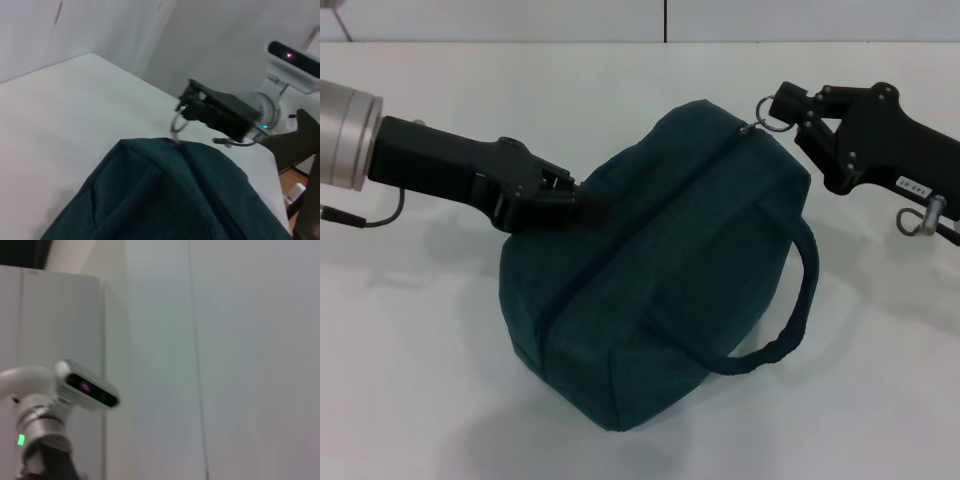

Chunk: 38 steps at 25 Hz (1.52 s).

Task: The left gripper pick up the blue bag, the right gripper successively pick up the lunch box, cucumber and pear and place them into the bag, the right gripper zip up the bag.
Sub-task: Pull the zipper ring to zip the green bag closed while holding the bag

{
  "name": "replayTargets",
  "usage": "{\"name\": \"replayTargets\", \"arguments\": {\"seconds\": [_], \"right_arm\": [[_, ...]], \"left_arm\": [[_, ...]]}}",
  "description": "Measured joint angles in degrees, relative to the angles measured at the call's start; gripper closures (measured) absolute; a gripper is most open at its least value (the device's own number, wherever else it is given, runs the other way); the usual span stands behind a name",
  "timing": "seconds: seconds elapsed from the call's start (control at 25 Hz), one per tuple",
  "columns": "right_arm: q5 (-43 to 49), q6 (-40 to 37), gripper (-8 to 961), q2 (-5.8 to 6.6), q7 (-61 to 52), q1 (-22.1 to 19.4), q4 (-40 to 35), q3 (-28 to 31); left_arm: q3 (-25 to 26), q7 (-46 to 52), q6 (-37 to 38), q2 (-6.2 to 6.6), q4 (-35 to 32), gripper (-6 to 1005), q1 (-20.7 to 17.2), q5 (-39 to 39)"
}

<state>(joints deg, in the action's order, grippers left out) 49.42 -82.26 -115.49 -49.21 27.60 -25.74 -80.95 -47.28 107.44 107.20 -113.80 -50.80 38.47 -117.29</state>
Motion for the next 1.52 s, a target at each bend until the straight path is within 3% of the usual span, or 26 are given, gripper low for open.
{"name": "replayTargets", "arguments": {"seconds": [1.52], "right_arm": [[-2.18, 11.2, 935, -0.55, -0.66, 1.0, 6.35, -1.37]], "left_arm": [[0.06, -1.18, 0.91, 0.34, 0.48, 864, -0.14, 0.36]]}}
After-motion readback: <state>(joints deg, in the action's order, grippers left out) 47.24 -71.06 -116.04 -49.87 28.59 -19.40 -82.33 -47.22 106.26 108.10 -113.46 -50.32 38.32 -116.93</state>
